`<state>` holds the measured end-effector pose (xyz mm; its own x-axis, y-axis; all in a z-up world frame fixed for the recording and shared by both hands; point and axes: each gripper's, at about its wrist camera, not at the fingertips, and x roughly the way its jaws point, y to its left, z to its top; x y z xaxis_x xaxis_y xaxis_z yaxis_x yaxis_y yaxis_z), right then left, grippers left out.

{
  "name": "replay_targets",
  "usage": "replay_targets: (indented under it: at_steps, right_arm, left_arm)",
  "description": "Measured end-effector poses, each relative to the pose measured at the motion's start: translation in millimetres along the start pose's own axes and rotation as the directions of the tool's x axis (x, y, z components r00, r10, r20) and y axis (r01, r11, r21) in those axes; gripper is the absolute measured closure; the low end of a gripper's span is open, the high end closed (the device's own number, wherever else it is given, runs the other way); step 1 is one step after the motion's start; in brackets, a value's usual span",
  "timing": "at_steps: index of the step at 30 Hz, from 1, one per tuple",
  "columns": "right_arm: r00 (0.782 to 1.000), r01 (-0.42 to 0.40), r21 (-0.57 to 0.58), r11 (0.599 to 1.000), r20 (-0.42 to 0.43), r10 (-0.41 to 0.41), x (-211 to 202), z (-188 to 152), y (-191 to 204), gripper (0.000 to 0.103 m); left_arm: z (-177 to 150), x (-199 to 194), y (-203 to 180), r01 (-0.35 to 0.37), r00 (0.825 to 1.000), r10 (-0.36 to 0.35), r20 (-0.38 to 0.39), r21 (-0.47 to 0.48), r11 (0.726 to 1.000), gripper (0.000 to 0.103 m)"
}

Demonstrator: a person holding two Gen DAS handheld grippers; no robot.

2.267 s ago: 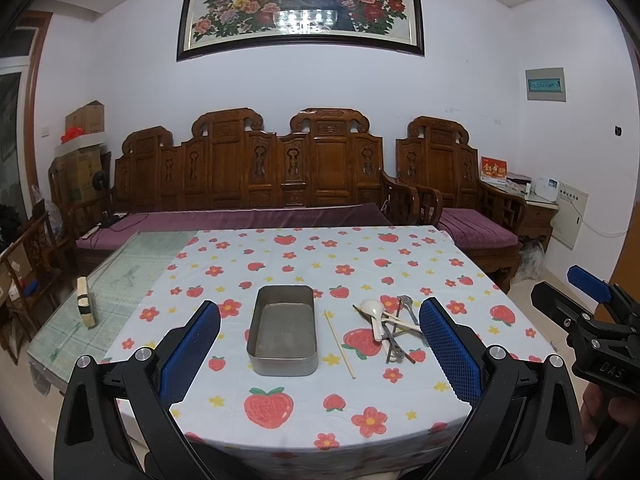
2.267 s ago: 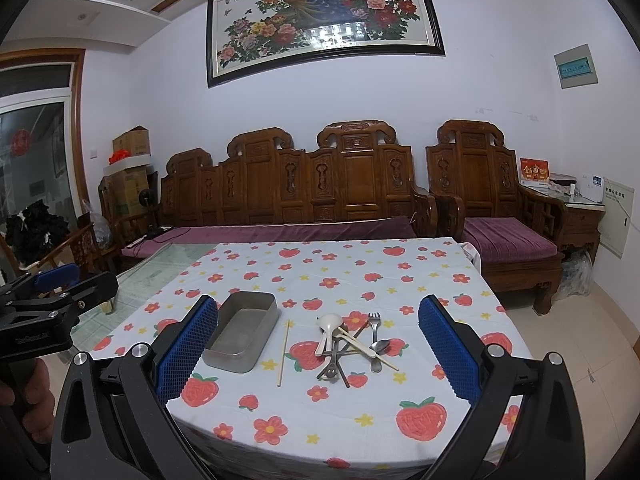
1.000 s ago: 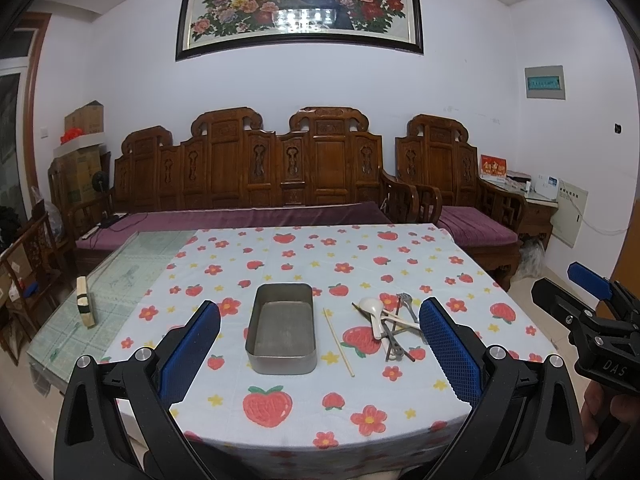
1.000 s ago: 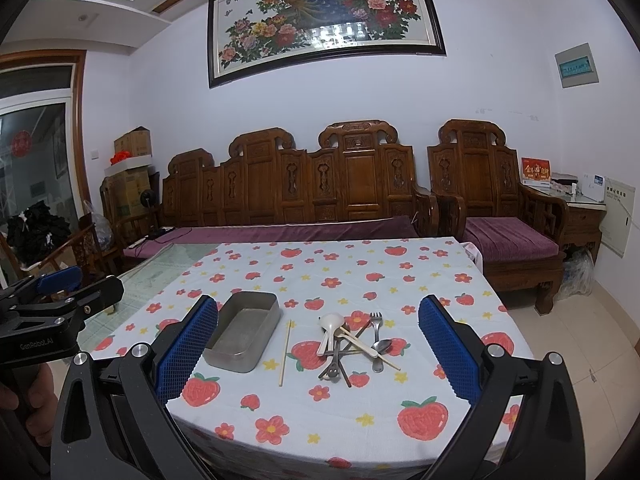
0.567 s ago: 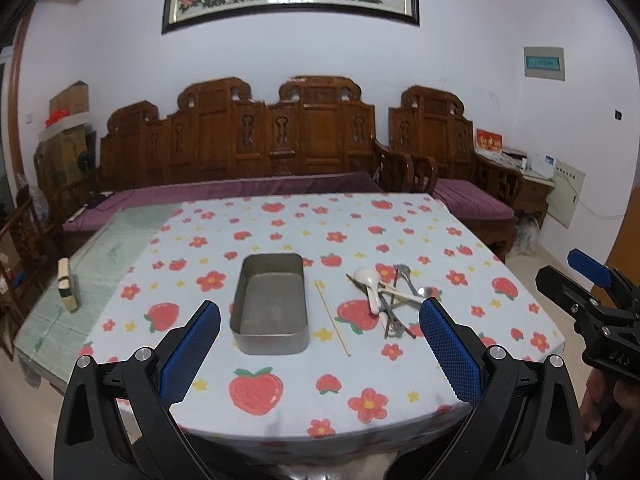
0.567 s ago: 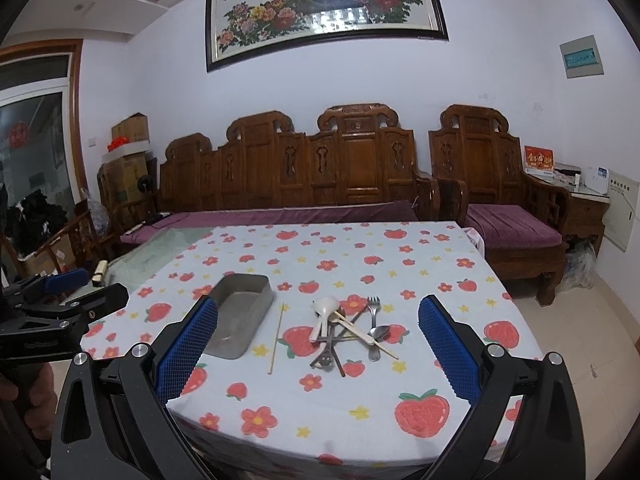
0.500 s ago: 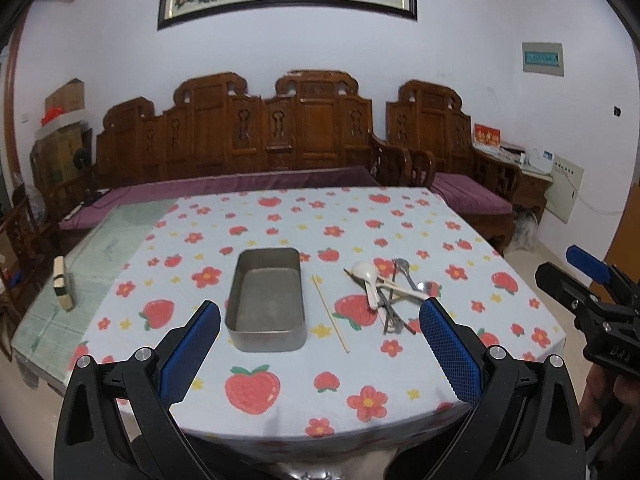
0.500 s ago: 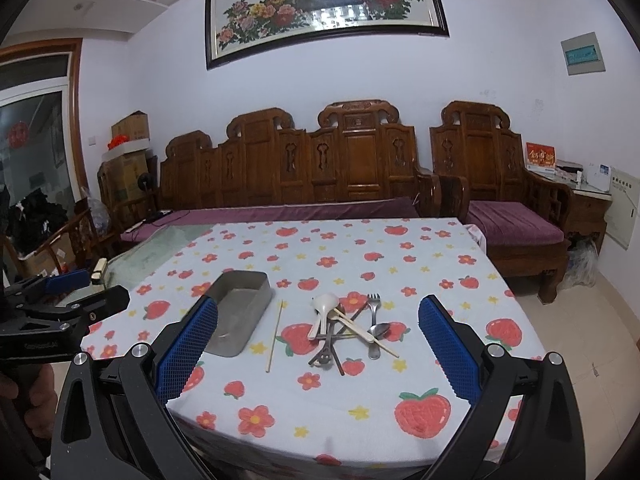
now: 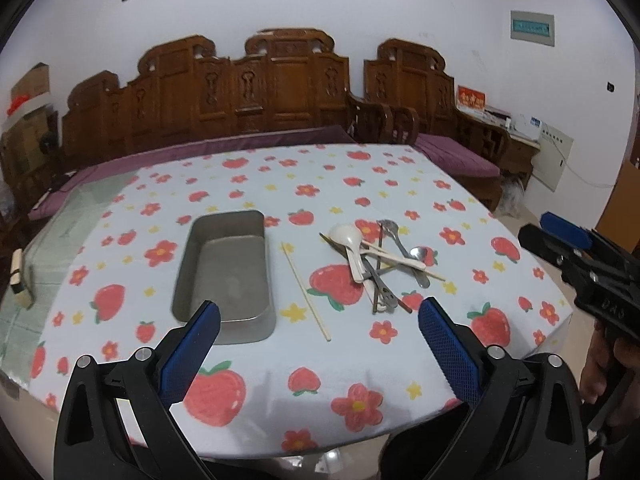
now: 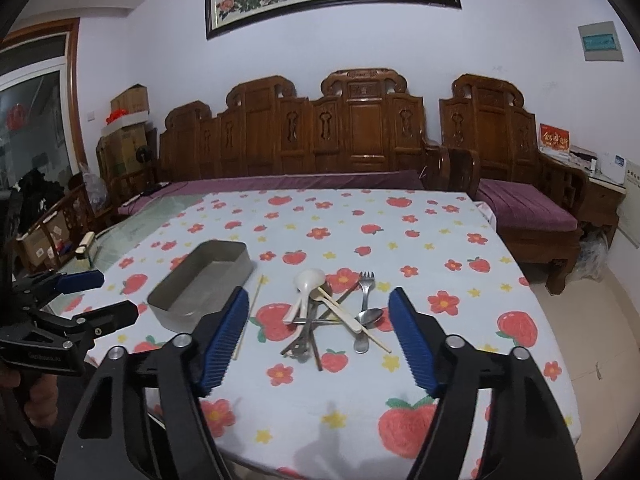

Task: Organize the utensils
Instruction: 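Reach the left gripper to the loose wooden chopstick and grasp it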

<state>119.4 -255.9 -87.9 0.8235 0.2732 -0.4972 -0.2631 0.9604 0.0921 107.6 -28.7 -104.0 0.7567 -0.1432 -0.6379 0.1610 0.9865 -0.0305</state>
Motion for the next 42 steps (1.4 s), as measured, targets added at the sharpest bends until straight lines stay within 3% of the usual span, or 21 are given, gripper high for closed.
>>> replay_targets:
  at_steps: [7, 12, 25, 32, 42]
  right_arm:
    - [0.999, 0.025, 0.028, 0.999, -0.044, -0.024, 39, -1, -36, 0.044]
    - [0.995, 0.046, 0.070, 0.996, -0.088, -0.040, 67, -8, -59, 0.046]
    - [0.985, -0.008, 0.056, 0.998, -0.170, 0.017, 136, -28, -57, 0.048]
    - [0.976, -0.045, 0.041, 0.998, -0.213, 0.053, 148, -50, -42, 0.048]
    - [0.969, -0.082, 0.032, 0.996, -0.230, 0.087, 152, -59, -30, 0.048]
  left_arm:
    - [-4, 50, -4, 0.043, 0.995, -0.043, -0.095, -0.005, 0.999, 0.035]
    - [-14, 85, -9, 0.050, 0.986, -0.047, -0.162, 0.012, 0.999, 0.045]
    - [-29, 138, -12, 0.051, 0.965, -0.050, -0.259, -0.001, 0.999, 0.056]
    - [-34, 162, -11, 0.039, 0.955, -0.044, -0.294, -0.023, 0.999, 0.068]
    - [-36, 179, -5, -0.006, 0.954, -0.007, -0.299, -0.042, 0.999, 0.080]
